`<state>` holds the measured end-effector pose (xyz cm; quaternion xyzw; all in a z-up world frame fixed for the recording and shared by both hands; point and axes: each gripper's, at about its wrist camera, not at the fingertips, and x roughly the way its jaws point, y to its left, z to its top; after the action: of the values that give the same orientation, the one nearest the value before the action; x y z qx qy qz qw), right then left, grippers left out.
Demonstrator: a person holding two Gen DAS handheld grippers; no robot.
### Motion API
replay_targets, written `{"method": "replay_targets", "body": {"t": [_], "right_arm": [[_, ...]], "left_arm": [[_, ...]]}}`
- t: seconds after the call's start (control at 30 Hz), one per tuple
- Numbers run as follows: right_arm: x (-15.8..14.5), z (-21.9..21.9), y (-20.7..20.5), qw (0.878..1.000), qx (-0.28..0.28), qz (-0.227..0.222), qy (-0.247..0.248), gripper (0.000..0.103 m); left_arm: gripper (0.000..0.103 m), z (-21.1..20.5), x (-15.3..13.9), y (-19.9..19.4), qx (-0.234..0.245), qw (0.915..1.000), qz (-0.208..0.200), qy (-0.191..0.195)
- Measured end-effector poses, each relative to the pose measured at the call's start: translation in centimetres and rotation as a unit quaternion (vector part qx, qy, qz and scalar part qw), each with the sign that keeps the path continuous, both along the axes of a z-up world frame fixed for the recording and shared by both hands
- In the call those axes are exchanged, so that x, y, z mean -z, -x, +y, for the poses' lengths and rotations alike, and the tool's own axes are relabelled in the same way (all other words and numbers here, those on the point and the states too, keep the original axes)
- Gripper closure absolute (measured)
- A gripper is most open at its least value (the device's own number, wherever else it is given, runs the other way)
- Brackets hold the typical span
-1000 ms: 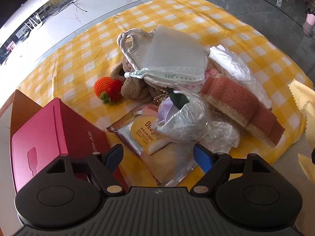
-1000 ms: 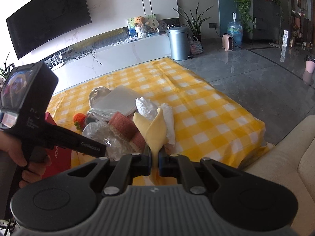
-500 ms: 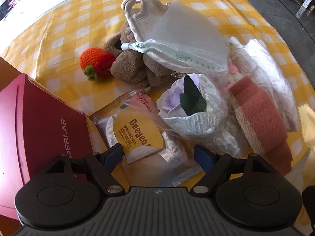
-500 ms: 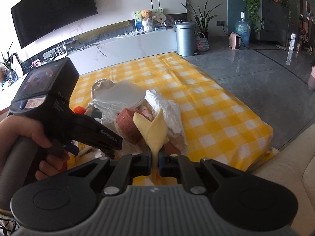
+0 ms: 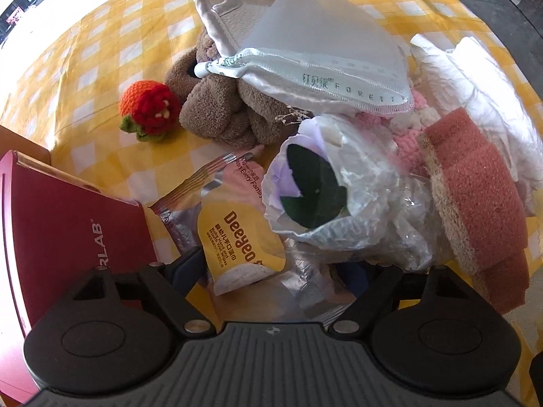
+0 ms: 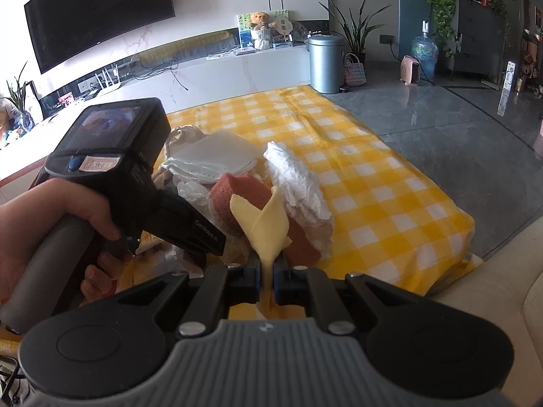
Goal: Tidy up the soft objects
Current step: 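Lift the yellow cloth with the right gripper while the left grasps the Deeyeo snack bag, then carry the snack bag into the white box and open the left gripper while the right carries the cloth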
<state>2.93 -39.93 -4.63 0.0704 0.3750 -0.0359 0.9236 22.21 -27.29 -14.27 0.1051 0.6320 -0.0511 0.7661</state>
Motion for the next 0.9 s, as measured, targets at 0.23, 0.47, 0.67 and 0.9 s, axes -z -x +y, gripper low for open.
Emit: {"method": "replay_targets", "body": {"t": [0.23,0.47,0.67,0.9], "right_arm": [[0.2,-0.2,0.0,1.0,0.0,0.002,0.0,0.098],[0.3,-0.3,0.1,1.0,0.001,0.002,-0.003,0.098],[0.2,-0.2,0.2,1.0,0.0,0.002,-0.005,0.098],[0.3,0.2,-0.1,1.0,-0.005,0.007,-0.003,0.099]], "left_arm": [[0.042,0.4,-0.9,1.9,0.041,0.9983,-0.009,-0.04],[0.055,1.9,-2.7,3.9,0.063,0.9977,0.01,0.022],[0.056,3.1,-2.8,6.2,0.058,0.9963,0.036,0.051],[0.056,4.6,-3.9,8.3,0.089,0.9947,0.009,0.05]]}}
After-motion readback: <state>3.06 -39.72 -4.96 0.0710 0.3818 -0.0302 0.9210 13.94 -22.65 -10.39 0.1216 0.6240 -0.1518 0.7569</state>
